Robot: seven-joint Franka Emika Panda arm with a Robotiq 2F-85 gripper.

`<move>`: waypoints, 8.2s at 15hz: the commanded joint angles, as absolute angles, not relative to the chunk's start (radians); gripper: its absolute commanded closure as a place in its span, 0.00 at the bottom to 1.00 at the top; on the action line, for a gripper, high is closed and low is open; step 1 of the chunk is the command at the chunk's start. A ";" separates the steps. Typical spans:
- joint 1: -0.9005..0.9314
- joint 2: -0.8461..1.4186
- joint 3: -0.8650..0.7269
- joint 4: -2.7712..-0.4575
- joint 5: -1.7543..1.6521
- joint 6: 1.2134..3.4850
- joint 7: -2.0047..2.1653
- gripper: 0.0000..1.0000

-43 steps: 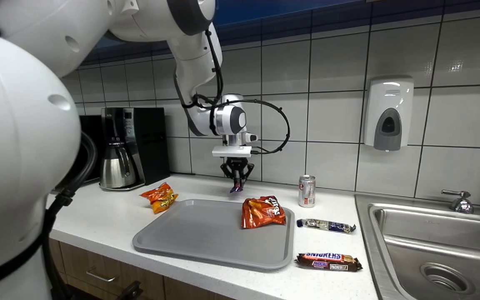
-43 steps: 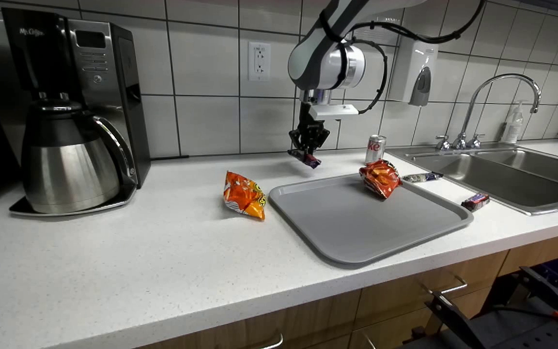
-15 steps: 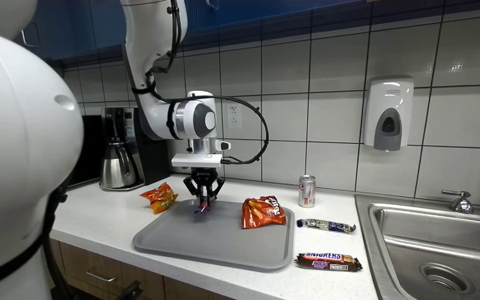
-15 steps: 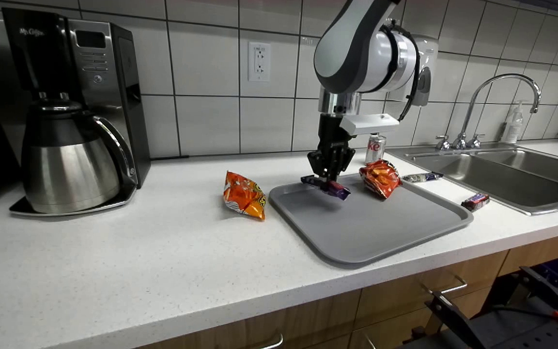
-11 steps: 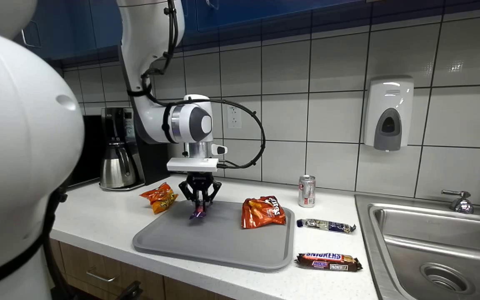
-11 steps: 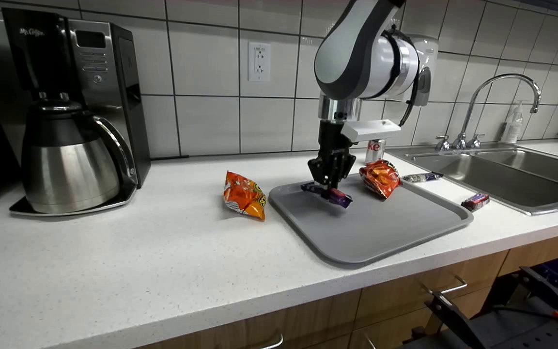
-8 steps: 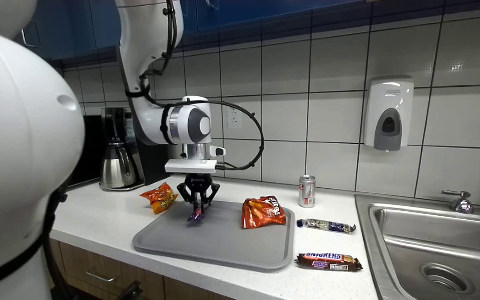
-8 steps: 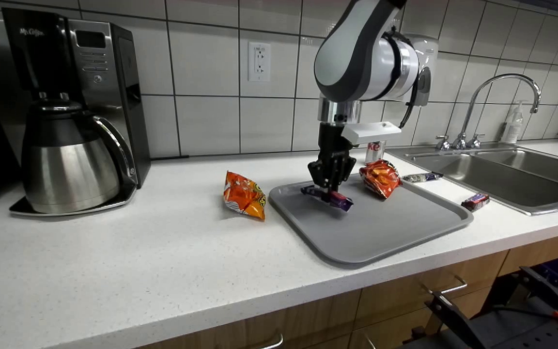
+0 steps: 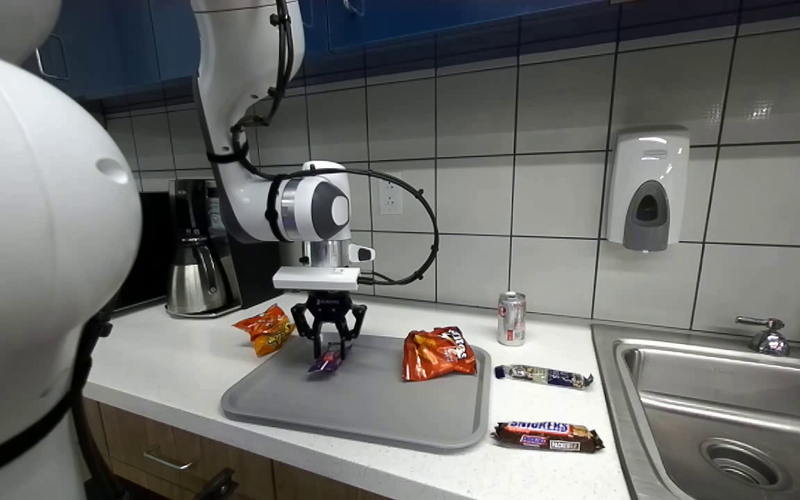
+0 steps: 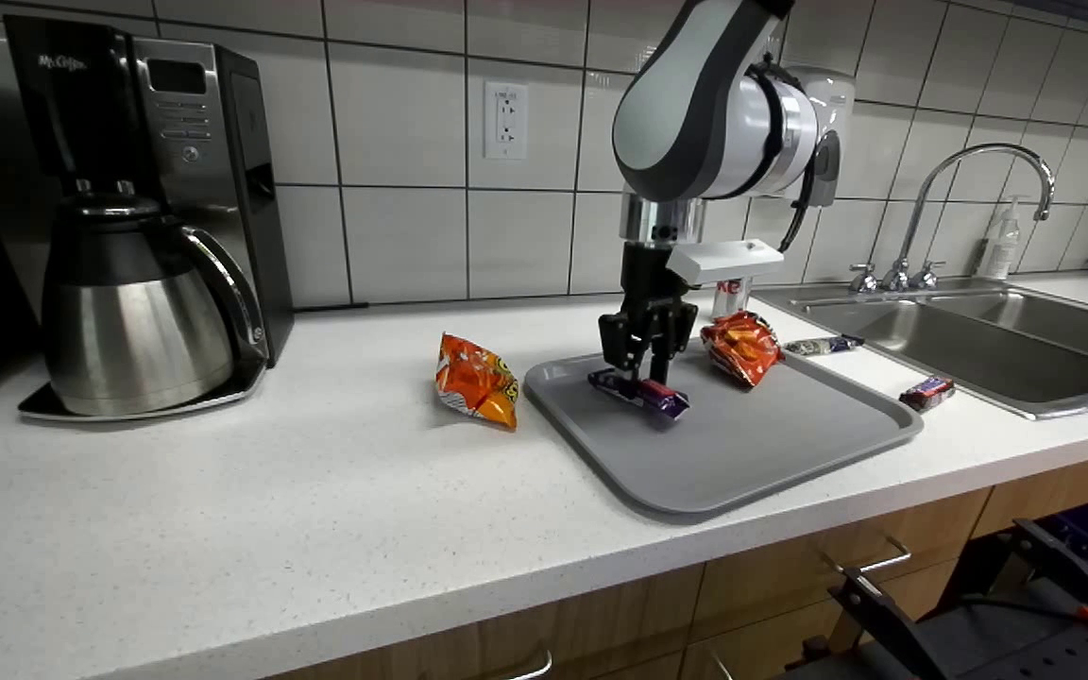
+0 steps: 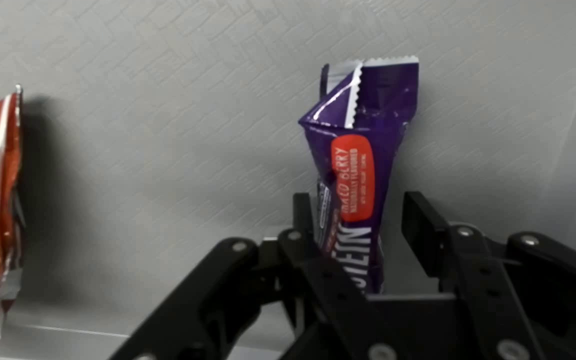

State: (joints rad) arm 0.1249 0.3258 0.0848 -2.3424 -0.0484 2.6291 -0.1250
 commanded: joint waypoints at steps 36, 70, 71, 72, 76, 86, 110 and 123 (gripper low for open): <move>-0.068 0.098 -0.132 -2.384 -0.038 2.595 0.150 0.00; -0.072 0.252 -0.237 -2.251 -0.018 2.725 0.492 0.00; -0.070 0.268 -0.245 -2.235 -0.013 2.721 0.516 0.00; -0.065 0.282 -0.255 -2.220 -0.015 2.719 0.543 0.00; -0.044 0.350 -0.296 -2.154 -0.012 2.707 0.664 0.00; -0.049 0.477 -0.298 -2.008 0.043 2.595 0.840 0.00; -0.092 0.634 -0.304 -1.885 0.126 2.558 0.917 0.00; -0.093 0.644 -0.306 -1.878 0.129 2.540 0.917 0.34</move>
